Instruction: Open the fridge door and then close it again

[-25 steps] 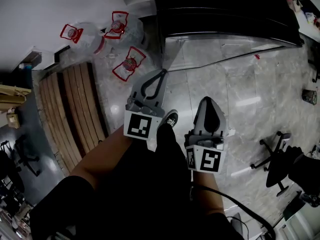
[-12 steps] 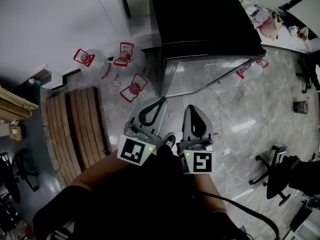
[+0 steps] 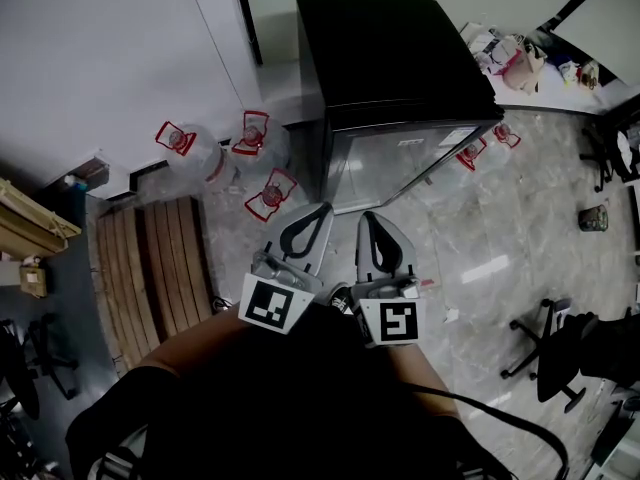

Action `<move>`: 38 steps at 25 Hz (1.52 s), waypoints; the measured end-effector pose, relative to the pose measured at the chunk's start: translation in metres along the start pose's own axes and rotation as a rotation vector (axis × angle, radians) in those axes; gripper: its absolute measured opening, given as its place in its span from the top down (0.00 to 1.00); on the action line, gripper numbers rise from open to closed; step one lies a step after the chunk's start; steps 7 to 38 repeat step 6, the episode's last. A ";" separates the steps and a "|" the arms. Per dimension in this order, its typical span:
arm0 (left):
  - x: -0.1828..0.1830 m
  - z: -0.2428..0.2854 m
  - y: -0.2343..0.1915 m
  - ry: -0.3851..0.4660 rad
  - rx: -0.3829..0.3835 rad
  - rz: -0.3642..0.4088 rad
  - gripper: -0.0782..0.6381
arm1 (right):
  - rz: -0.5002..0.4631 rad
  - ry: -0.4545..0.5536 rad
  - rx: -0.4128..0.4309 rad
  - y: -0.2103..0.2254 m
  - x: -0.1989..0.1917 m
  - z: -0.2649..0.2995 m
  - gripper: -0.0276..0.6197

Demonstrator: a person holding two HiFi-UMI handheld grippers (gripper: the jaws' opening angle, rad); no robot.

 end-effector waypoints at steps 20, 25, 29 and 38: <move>0.015 -0.008 0.000 0.018 0.007 0.008 0.88 | -0.015 0.008 0.010 -0.006 0.014 -0.008 0.93; 0.015 -0.008 0.000 0.018 0.007 0.008 0.88 | -0.015 0.008 0.010 -0.006 0.014 -0.008 0.93; 0.015 -0.008 0.000 0.018 0.007 0.008 0.88 | -0.015 0.008 0.010 -0.006 0.014 -0.008 0.93; 0.015 -0.008 0.000 0.018 0.007 0.008 0.88 | -0.015 0.008 0.010 -0.006 0.014 -0.008 0.93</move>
Point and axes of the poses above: the fingertips, and each gripper's own axes: z forward along the fingers, y to its right, x out of its top, the point moved 4 cm from there along -z, backward along the fingers, and after that the axes turned 3 degrees about -z, right-handed, at the moved point
